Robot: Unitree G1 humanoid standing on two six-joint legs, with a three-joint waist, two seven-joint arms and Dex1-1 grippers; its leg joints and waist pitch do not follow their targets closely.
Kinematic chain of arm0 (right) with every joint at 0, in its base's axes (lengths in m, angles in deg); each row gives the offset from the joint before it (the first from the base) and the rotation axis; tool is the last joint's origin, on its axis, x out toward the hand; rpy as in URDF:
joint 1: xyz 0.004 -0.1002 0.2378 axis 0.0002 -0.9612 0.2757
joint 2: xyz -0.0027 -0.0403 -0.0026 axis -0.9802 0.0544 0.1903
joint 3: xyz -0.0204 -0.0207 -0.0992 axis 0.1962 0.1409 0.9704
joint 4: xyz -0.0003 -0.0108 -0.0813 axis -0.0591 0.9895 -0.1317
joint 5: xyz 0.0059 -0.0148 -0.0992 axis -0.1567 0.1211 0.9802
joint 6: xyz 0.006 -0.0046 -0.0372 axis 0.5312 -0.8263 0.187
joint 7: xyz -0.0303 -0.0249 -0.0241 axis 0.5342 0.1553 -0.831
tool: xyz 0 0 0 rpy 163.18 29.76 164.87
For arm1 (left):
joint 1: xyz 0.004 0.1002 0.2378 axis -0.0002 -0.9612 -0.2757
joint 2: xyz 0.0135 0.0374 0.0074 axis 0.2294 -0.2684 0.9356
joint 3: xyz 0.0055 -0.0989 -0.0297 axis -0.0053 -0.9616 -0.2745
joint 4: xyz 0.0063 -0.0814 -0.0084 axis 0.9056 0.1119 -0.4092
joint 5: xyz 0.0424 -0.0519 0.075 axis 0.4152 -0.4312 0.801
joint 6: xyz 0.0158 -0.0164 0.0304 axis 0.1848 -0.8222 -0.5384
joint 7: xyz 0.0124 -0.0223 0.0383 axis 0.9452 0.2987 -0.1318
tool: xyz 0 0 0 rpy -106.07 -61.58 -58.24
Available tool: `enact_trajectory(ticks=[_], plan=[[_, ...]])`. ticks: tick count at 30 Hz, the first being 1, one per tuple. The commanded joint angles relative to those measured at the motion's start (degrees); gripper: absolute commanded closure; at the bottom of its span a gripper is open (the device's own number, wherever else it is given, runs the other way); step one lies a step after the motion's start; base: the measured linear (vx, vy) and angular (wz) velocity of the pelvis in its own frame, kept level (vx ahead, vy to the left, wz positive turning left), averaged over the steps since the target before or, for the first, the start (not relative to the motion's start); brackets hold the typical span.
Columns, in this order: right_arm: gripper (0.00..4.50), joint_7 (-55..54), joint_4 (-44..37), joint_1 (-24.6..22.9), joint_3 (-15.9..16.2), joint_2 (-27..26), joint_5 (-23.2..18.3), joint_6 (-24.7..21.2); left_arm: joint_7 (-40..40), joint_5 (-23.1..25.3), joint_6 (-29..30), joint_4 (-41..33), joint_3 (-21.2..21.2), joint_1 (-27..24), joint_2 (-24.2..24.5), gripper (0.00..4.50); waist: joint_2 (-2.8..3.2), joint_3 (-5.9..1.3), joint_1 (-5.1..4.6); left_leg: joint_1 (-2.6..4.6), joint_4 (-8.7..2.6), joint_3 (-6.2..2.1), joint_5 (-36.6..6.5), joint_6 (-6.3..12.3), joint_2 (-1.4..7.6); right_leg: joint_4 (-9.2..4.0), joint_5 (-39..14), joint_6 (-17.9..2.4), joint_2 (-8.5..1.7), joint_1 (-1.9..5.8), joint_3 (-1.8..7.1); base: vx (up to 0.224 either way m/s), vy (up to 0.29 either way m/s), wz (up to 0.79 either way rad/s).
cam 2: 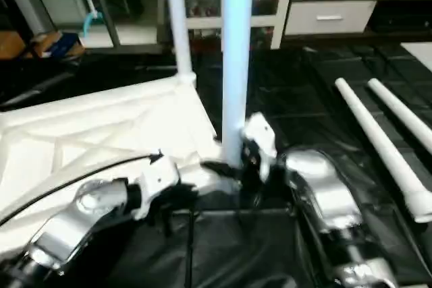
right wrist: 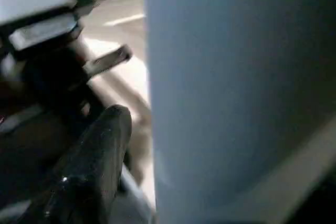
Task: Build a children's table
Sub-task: Rotate leg to tighten
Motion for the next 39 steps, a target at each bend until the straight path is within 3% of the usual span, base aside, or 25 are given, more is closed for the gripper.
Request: enact_trajectory(ticks=[1, 7, 9, 15, 27, 30, 31, 33, 34, 35, 36, 38, 39], plan=[[1.18, 2.6, -1.2, 0.0, 0.8, 1.2, -1.1, -0.4, -1.2, -0.8, -0.6, -1.0, 0.1, -0.8, 0.6, 4.5, -1.05, -3.01, -0.17, 0.83, -4.32, -1.69, -10.9, 4.98, 3.77, -3.29, -12.1, -13.6, -3.11, 2.51, 2.39, 0.0, 0.0, 0.0], [1.18, 4.3, -0.6, -0.1, 1.1, 2.7, -0.8, 0.2, -1.8, -1.2, 0.1, -2.0, -0.1, -1.1, 1.4, 4.5, -1.16, -2.8, -0.38, 0.93, -4.55, -1.85, -13.8, 2.88, 3.72, -3.92, -18.2, -11.4, -3.17, 2.3, 2.52, 0.0, 0.0, 0.0], [1.18, 3.9, 0.1, 0.1, 1.0, 2.7, -0.1, 0.8, -2.1, -1.3, 0.1, -2.2, 0.0, -1.1, 1.5, 4.5, -1.14, -2.91, -0.38, 0.89, -4.49, -1.88, -13.2, 2.82, 3.69, -3.81, -17.5, -11.4, -3.13, 2.29, 2.53, 0.0, 0.0, 0.0], [1.84, 3.2, 2.1, 0.7, 1.1, 2.5, 1.0, 1.0, -2.4, -1.4, 0.1, -2.3, 0.0, -1.1, 1.5, 4.5, -1.19, -3.1, -0.35, 0.67, -4.22, -1.84, -10.7, 3.84, 3.6, -3.39, -14.1, -12.5, -3.09, 2.45, 2.46, 0.0, 0.0, 0.0], [2.53, 3.4, 2.8, 0.8, 0.6, 2.3, 0.7, 1.1, -2.7, -1.2, 0.6, -2.8, 0.0, -1.6, 2.0, 4.5, -1.11, -3.1, -0.32, 0.76, -4.18, -1.86, -11.4, 3.82, 3.65, -3.4, -14.8, -12.5, -3.04, 2.43, 2.43, 0.0, 0.0, 0.0], [2.55, -0.8, 3.5, 1.0, 0.1, -0.3, 1.6, 1.6, -1.7, -0.8, 1.2, -2.3, -0.1, -1.3, 1.4, 4.5, -1.18, -2.97, -0.46, 0.69, -4.26, -1.87, -12.0, 3.48, 3.59, -3.51, -15.9, -12.3, -3.05, 2.36, 2.45, 0.0, 0.0, 0.0], [2.55, -5.7, 4.9, 1.4, 0.1, -2.1, 3.8, 2.5, -0.3, -0.2, 2.5, -1.5, -0.2, -0.8, 0.7, 4.5, -1.23, -2.94, -0.57, 0.62, -4.29, -1.9, -12.4, 3.38, 3.54, -3.5, -16.4, -12.2, -3.03, 2.42, 2.43, 0.0, 0.0, 0.0], [2.56, -10.7, 6.4, 1.8, 0.1, -3.8, 6.0, 3.1, 1.4, 0.5, 3.5, -0.4, -0.3, -0.1, -0.3, 4.5, -1.13, -2.67, -1.23, 0.58, -4.51, -1.98, -14.4, 1.6, 3.4, -3.86, -20.3, -11.2, -3.06, 2.21, 2.39, 0.0, 0.0, 0.0], [2.56, -14.4, 7.5, 2.0, -0.1, -5.3, 7.3, 3.5, 3.2, 1.2, 4.7, 0.8, -0.6, 0.6, -1.4, 4.5, -1.4, -2.64, -1.49, 0.53, -4.58, -2.03, -15.1, 1.22, 3.33, -3.96, -21.5, -10.7, -3.01, 2.25, 2.33, 0.0, 0.0, 0.0], [2.57, -25.3, 9.5, 2.2, -1.8, -10.0, 9.0, 1.7, 10.8, 3.8, 7.9, 5.4, -2.1, 3.4, -5.3, 4.5, -1.28, -2.48, -2.07, 0.71, -4.61, -2.03, -16.7, 0.31, 3.25, -4.15, -23.7, -10.1, -2.88, 1.76, 2.39, 0.0, 0.0, 0.0], [2.57, -27.9, 10.0, 2.3, -2.3, -11.2, 9.4, 1.2, 12.7, 4.4, 8.7, 6.6, -2.5, 4.1, -6.3, 4.5, -1.3, -2.31, -2.44, 1.17, -4.62, -2.11, -18.3, -0.94, 3.09, -4.64, -26.5, -9.3, -2.84, 1.49, 2.31, 0.0, 0.0, 0.0], [2.58, -33.3, 11.3, 2.6, -2.6, -13.0, 11.3, 1.9, 15.9, 4.6, 9.7, 8.6, -3.6, 5.3, -8.4, 4.5, -1.34, -2.58, -2.61, 0.93, -4.77, -2.56, -19.0, -1.46, 3.11, -4.69, -27.7, -8.0, -3.06, 1.93, 2.09, 0.0, 0.0, 0.0], [2.58, -34.8, 11.6, 2.7, -2.7, -13.6, 11.7, 1.9, 17.1, 4.6, 10.0, 9.3, -4.0, 5.8, -9.1, 4.5, -1.33, -2.44, -2.75, 1.0, -4.75, -2.46, -20.3, -1.2, 3.11, -4.97, -28.0, -7.6, -3.02, 1.59, 2.11, 0.0, 0.0, 0.0]])
